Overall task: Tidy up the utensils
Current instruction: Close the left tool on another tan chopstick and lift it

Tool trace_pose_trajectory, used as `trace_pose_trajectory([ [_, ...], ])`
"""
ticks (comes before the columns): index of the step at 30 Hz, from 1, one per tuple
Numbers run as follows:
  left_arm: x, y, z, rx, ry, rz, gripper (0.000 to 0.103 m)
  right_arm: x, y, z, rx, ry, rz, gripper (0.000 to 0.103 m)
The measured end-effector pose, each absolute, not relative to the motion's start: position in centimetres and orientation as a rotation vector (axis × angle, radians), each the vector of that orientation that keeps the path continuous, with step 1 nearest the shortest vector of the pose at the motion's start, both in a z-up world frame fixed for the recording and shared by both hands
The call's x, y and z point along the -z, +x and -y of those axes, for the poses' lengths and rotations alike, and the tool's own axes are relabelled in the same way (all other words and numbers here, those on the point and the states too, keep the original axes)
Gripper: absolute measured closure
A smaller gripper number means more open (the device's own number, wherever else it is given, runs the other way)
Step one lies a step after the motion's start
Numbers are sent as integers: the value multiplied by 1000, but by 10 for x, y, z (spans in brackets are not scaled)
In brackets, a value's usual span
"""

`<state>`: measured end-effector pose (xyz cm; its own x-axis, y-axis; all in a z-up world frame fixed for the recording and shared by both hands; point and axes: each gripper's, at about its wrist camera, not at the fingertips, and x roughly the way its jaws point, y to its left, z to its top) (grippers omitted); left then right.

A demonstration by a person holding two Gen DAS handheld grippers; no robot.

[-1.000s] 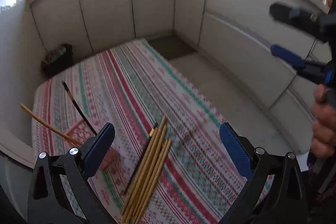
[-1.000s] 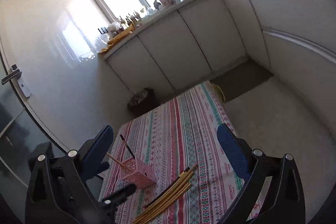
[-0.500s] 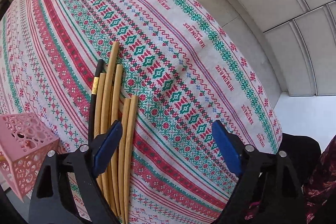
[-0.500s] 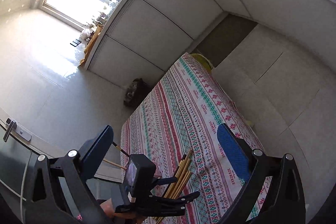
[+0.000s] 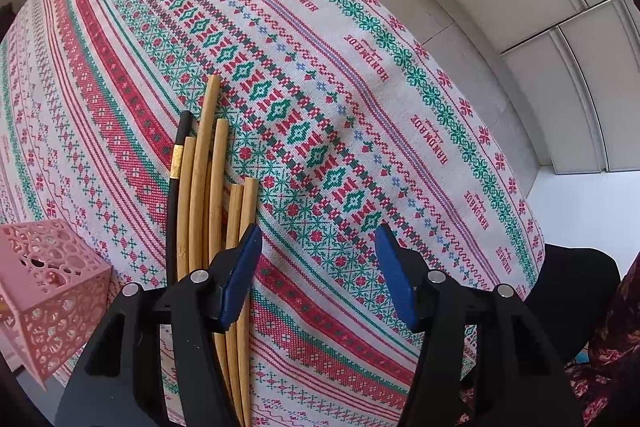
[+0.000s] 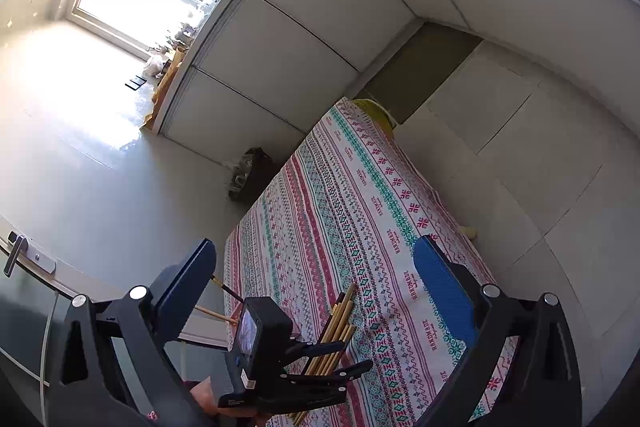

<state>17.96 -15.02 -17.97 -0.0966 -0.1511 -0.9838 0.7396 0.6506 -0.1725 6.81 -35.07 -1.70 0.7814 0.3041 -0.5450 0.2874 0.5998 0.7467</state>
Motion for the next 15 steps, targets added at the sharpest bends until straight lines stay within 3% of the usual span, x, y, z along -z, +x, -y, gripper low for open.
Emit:
trace_pose_trajectory([
  [9,202,187,137,788,541,-1524,46,19,70,349,-5,944,-717,7],
  [11,204,182,137,777,582,-1489,51,21,72,349,-2,943,-727,7],
  [13,204,175,135,712,627,-1431,69,23,74,347,4,942,-741,7],
  [15,203,170,128,688,587,-1396,79,25,75,347,28,940,-752,7],
])
